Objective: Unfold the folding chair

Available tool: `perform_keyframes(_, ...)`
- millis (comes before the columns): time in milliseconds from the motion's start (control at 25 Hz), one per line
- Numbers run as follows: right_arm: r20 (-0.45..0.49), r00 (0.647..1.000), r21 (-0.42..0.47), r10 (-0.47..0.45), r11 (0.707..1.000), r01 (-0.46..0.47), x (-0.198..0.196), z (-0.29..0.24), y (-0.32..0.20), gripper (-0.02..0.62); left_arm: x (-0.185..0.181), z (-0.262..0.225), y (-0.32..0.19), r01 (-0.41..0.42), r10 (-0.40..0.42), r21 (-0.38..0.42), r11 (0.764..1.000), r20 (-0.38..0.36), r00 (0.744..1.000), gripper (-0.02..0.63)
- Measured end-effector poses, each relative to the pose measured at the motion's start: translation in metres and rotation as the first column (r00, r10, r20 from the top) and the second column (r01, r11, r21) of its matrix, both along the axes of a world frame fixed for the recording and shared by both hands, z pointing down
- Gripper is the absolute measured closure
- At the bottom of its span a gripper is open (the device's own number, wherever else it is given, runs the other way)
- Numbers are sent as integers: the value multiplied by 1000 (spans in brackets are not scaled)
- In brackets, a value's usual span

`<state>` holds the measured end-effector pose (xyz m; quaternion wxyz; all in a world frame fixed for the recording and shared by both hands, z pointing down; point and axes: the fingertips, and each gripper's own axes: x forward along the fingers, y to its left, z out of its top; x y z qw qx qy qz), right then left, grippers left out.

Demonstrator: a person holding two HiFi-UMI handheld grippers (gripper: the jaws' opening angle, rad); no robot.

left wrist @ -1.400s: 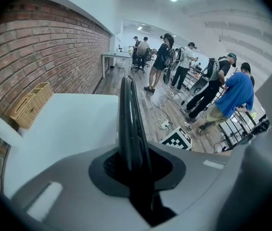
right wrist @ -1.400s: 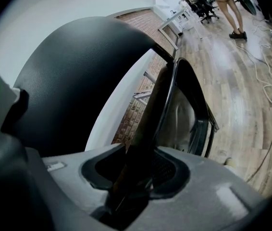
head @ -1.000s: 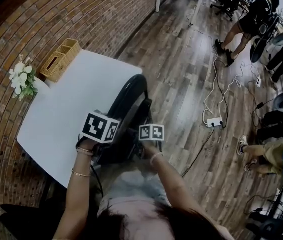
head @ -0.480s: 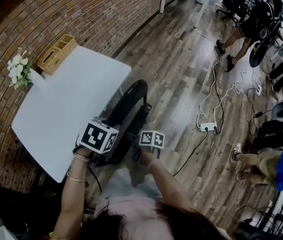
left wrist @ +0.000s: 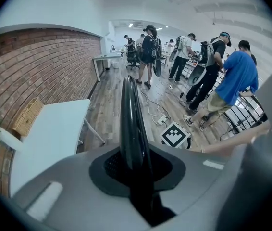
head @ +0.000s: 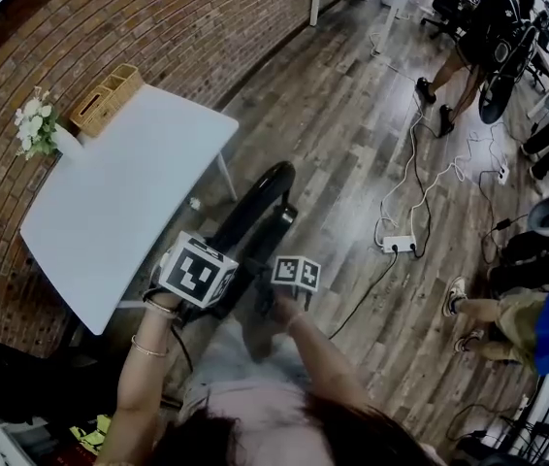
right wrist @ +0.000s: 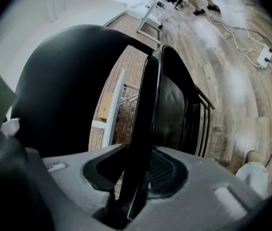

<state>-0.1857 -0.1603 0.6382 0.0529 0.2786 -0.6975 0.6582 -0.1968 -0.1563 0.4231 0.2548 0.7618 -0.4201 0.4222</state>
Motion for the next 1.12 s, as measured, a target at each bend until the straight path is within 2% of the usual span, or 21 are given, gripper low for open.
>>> perform_keyframes(160, 15, 1000, -6, -8, 1000, 8, 18, 2, 11, 480, 21, 7, 11, 2, -2, 2, 1000, -2, 1000, 541)
perform_keyframes(360, 22, 999, -1, -41, 999, 41, 35, 1, 22, 483, 38, -2, 25, 49, -49, -7, 999, -1, 999, 541)
perform_keyframes(840, 16, 989, 31, -147, 989, 147, 71, -7, 43, 492, 69, -5, 46, 137, -137, -4, 991, -38, 990, 537)
perform_keyframes(1120, 13, 983, 61, -185, 981, 183, 93, -8, 52, 492, 88, -4, 55, 157, -157, -2, 988, -57, 986, 531)
